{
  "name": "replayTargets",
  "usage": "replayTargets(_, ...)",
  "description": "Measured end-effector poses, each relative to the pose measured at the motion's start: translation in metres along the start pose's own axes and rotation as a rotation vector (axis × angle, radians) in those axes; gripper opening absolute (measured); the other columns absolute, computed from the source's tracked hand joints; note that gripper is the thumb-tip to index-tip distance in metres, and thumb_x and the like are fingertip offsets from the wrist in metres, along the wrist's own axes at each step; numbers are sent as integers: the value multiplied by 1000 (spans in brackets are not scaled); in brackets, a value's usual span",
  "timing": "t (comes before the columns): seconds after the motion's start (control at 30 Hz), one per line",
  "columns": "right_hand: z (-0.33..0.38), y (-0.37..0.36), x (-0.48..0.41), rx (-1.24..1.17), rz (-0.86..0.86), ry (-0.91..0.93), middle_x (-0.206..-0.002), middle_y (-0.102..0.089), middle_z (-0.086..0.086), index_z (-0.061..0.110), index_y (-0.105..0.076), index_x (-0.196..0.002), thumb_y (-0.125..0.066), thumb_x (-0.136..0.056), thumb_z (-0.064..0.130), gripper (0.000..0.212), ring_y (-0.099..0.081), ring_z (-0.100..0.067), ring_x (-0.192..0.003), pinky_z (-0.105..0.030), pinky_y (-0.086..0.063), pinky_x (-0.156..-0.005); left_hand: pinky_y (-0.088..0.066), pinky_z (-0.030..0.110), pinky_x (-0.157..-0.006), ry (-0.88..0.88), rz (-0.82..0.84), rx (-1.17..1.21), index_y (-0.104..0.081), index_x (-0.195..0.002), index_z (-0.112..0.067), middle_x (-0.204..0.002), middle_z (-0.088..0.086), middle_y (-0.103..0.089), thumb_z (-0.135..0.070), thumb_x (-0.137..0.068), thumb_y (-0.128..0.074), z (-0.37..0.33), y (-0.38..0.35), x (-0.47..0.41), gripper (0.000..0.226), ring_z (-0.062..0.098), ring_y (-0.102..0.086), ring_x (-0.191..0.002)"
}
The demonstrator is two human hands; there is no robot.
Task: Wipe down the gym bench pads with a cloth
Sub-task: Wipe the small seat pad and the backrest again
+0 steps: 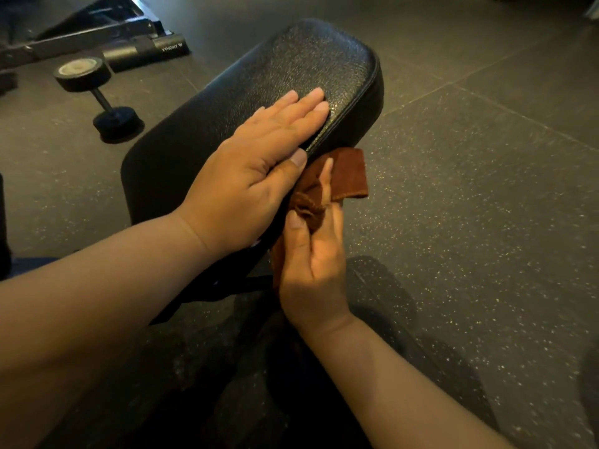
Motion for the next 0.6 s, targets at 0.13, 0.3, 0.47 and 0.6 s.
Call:
replayTargets(0.13,2,-20,41,-48,142,-119,-163,-21,6,36,-10,-158,-41,-101,32,65,-27,-3,-147,-29,-27,-120,-8,36,-126,14,2,10,-39,-151,-24,-160,-14,-31,-16,-103,-43,3,0,2,49,1,-16,-150)
replayTargets(0.3,6,7,-12,35,-22,37,-160,-21,-5,9,-20,-157,-40,-104,16,57,-19,2,-149,-16,-18,-118,-7,31,-125,1,-6,0,-40,-151,-22,-160,-11,-32,-16,-102,-43,0,-3,1,49,3,-17,-150)
replayTargets(0.47,7,-20,38,-55,123,-92,-164,-14,11,37,-10,-156,-44,-102,27,65,-16,5,-148,-20,-20,-120,-6,28,-124,11,-2,17,-40,-151,-24,-159,-15,-31,-16,-102,-43,3,-1,2,49,-1,-16,-149)
replayTargets(0.6,4,-1,-3,-16,85,-32,-163,-16,5,27,-8,-159,-42,-102,25,66,-19,3,-149,-16,-18,-119,-6,29,-125,3,-2,23,-41,-150,-23,-159,-13,-32,-16,-102,-43,2,1,0,49,0,-16,-149)
Point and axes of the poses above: each hand's wrist, its own x-axis away from the middle knuckle, its own y-axis out of the back of the hand, z = x × y, the point moved 5 cm from there along -x, towards the middle knuckle
